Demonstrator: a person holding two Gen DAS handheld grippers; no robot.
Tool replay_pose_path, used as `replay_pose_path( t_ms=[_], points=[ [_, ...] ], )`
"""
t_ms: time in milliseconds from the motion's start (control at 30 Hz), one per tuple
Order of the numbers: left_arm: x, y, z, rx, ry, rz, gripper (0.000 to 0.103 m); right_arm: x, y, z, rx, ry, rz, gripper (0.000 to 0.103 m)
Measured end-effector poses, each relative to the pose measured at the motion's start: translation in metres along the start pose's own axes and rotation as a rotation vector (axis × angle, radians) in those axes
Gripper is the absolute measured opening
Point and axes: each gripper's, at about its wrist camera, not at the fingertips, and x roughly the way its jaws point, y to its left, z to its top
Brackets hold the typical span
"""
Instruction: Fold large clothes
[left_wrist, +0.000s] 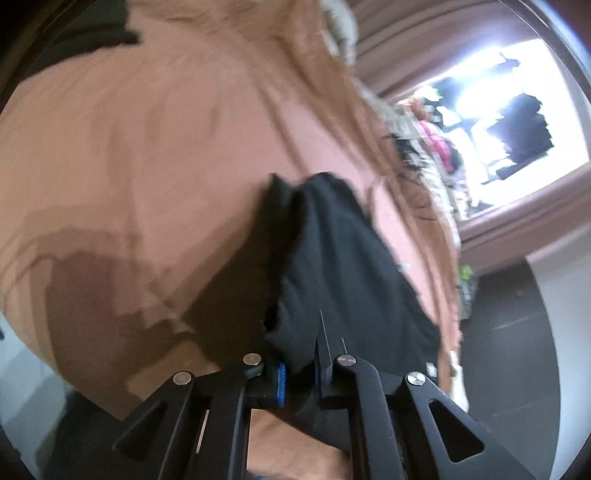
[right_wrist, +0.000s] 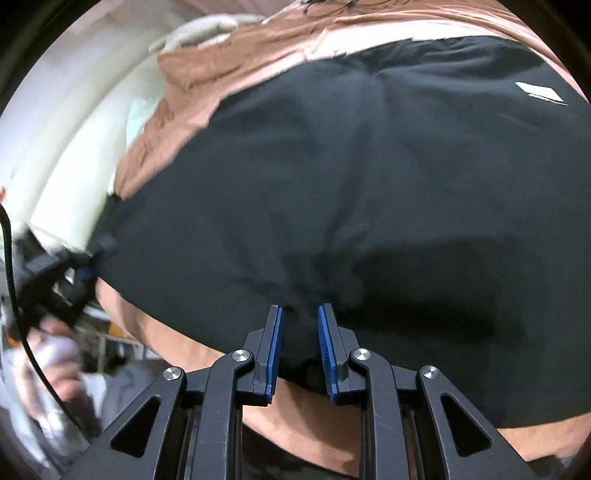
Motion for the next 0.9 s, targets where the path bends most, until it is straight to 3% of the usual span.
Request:
replay_pose_path(
  t_ms=[300,500,900],
  points=[
    [-0.015,-0.105,-0.014,0.219,-0.021,-0.165,0.007,0.005,-0.008,0.003,0.036,0.013,0.039,0.02],
    [-0.01,-0.165,-0.028,0.346,0.004,-0.235,0.007,-0.015,-0.031,0.0,0.115,-0.005,0.142,0.02],
    [0.04,-0.249,-0.068,0.497,0.106,-0.271,0.007,-0.112,-0.124,-0.02,0.336,-0.324,0.157,0.02]
  ],
)
